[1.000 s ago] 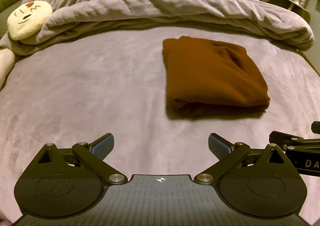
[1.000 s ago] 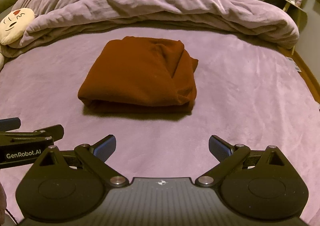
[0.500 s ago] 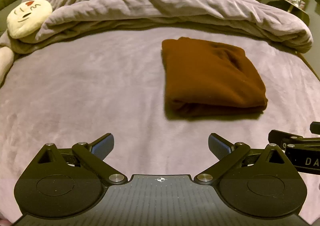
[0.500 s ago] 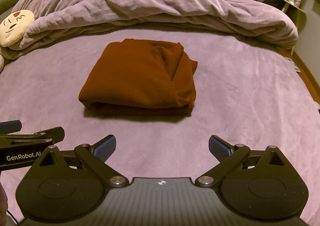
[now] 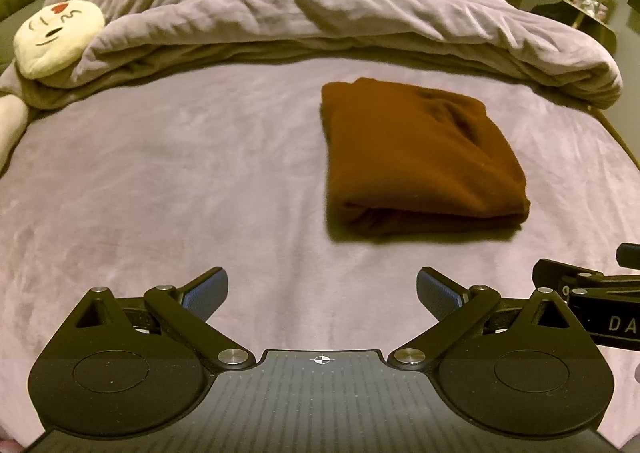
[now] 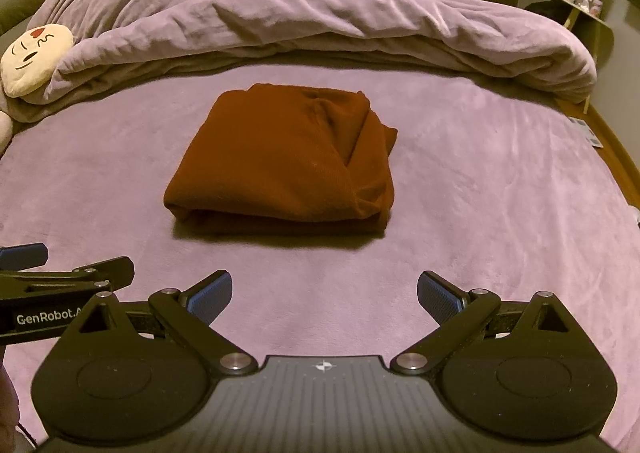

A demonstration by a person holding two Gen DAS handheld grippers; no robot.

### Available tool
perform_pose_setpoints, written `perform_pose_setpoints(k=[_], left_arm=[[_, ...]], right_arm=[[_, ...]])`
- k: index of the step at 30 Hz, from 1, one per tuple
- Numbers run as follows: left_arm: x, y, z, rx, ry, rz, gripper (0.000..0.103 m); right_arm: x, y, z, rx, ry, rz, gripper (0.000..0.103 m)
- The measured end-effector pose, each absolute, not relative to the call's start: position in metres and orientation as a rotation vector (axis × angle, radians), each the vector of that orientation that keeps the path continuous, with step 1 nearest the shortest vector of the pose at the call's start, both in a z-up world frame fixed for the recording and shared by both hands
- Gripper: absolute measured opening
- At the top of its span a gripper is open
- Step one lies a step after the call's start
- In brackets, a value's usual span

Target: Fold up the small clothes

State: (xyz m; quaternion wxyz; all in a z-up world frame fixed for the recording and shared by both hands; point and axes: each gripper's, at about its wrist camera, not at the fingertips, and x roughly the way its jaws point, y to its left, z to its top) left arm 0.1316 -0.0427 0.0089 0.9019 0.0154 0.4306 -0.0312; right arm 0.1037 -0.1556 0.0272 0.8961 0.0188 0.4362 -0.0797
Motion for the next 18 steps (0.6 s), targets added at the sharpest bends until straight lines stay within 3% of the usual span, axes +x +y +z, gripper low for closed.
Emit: perform_pose_setpoints(k=[18], left_arm=[[0.1294,-0.0452,0.0098,0.038,0.890,-0.072,0.103]], right_arm=[[0.1007,-0.1565,0.0296,0.046,0.896,-0.161,0.099]])
